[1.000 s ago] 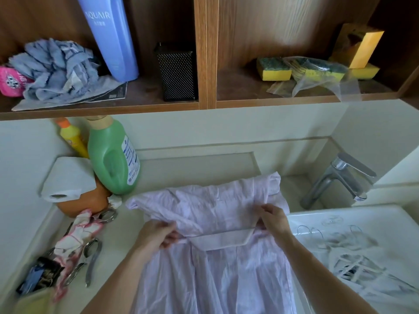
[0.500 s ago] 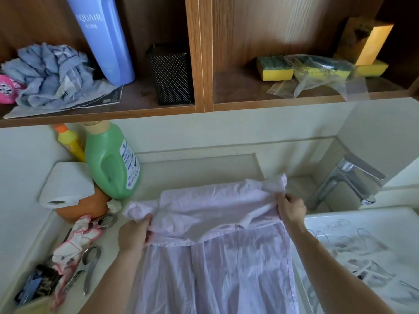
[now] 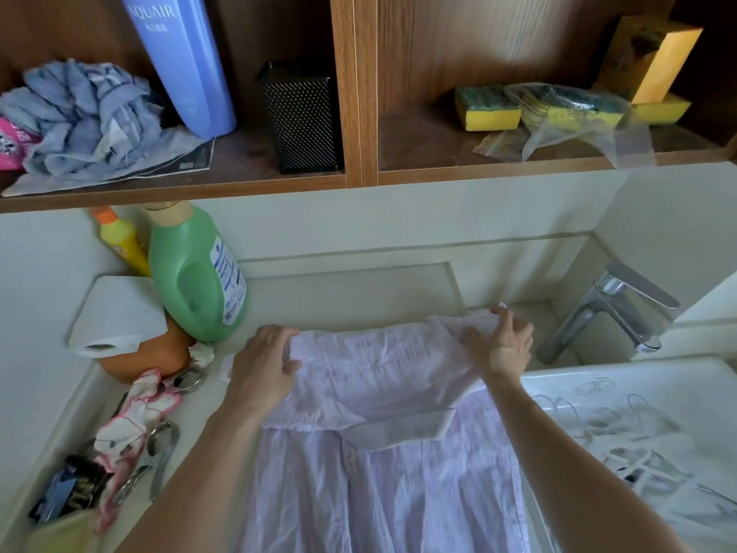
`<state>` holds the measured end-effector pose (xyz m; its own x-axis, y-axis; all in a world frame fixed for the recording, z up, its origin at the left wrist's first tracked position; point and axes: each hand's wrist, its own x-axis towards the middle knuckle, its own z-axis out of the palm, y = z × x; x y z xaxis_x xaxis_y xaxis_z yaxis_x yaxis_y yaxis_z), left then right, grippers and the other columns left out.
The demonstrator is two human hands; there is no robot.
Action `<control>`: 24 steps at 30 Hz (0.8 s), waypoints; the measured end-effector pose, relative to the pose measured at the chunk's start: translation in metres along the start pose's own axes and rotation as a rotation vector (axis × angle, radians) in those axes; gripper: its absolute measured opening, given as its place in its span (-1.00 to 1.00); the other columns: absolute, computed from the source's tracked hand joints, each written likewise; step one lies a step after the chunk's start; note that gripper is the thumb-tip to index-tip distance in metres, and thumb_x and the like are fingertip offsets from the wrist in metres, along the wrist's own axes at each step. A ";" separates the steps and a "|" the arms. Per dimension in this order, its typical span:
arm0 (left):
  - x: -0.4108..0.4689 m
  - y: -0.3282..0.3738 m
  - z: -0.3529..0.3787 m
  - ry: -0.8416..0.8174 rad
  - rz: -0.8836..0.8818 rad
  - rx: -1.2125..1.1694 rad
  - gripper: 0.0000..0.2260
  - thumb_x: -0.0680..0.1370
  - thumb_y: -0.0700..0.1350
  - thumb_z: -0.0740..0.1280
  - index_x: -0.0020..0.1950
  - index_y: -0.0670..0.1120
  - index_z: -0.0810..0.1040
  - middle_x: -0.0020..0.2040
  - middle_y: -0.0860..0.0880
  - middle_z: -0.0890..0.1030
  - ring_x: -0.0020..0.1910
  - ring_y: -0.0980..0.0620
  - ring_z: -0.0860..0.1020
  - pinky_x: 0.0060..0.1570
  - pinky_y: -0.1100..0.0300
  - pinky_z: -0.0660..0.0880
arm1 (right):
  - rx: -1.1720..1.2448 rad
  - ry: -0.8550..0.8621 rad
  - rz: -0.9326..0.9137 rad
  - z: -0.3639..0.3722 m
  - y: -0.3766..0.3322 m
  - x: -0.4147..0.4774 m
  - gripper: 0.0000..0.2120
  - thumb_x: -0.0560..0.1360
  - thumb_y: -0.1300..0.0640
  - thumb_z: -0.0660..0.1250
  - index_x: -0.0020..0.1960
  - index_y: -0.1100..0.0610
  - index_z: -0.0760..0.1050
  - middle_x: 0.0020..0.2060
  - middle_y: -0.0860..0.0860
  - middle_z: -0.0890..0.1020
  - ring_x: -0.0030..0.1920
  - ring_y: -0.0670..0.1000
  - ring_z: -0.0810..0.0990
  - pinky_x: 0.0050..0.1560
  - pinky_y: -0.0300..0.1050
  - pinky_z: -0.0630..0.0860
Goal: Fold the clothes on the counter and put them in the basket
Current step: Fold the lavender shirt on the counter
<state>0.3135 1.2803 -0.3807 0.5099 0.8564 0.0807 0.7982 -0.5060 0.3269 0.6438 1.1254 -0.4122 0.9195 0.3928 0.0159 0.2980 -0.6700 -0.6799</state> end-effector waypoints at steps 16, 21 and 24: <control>-0.009 -0.068 0.001 0.020 -0.554 -0.243 -0.79 0.58 -0.01 0.38 -0.16 -0.06 0.72 -0.21 -0.10 0.71 -0.14 -0.15 0.65 -0.24 0.16 0.43 | -0.181 -0.270 0.125 -0.030 0.041 0.068 -0.82 0.51 0.05 0.32 -0.02 0.15 0.58 -0.01 0.20 0.60 -0.10 0.16 0.49 -0.08 -0.10 0.41; -0.010 -0.058 0.004 0.155 -0.363 -0.247 -0.74 0.57 -0.07 0.38 0.22 -0.14 0.58 0.08 -0.12 0.63 0.06 -0.13 0.59 0.04 0.01 0.52 | -0.089 -0.033 -0.198 -0.030 0.020 0.043 -0.87 0.49 0.18 0.35 0.03 0.14 0.52 0.07 0.17 0.50 -0.03 0.23 0.56 -0.04 0.01 0.50; -0.008 -0.027 0.003 0.248 -0.001 -0.280 -0.84 0.56 -0.18 0.40 0.13 -0.06 0.61 0.05 0.00 0.65 0.01 0.00 0.60 0.03 0.05 0.55 | 0.055 -0.133 -0.546 -0.025 -0.018 0.014 -0.95 0.50 0.24 0.37 -0.11 0.12 0.54 -0.21 0.03 0.62 -0.28 0.07 0.62 -0.25 -0.08 0.53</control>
<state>0.2889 1.2873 -0.3930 0.3889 0.8730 0.2943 0.6624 -0.4870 0.5693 0.6574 1.1271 -0.3812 0.5947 0.7513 0.2860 0.7042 -0.3151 -0.6362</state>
